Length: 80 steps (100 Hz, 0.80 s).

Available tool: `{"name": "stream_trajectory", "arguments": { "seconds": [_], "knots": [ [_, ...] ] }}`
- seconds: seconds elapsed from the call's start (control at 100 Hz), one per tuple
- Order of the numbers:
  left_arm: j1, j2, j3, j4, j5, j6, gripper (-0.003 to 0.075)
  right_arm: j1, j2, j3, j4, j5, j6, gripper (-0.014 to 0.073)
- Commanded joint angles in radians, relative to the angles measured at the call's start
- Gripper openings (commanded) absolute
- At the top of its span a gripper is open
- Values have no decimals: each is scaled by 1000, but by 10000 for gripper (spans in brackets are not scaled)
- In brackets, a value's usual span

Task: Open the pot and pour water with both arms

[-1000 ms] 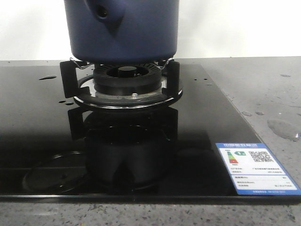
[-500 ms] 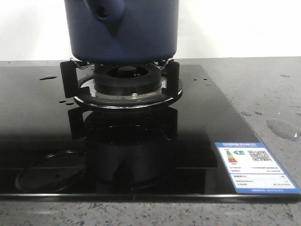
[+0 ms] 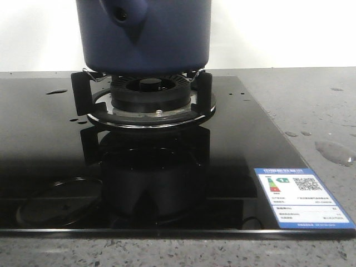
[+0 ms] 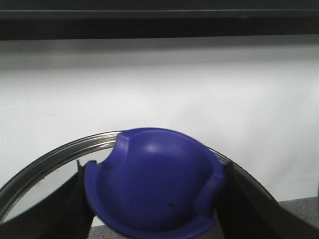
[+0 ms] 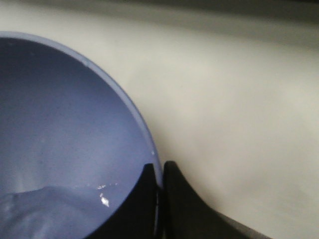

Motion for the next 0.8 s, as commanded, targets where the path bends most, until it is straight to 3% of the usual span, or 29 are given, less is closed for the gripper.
{"name": "stream_trajectory", "arguments": {
  "seconds": [0.0, 0.37, 0.79],
  "knots": [
    [1, -44, -40, -15, 10, -7, 358, 2, -81, 53, 7, -257, -5, -47],
    [1, -44, -40, -15, 10, -7, 358, 48, -130, 299, -45, -656, -4, -47],
    [1, -44, -40, -15, 10, -7, 358, 49, -111, 327, -52, -733, -4, -47]
  ]
}}
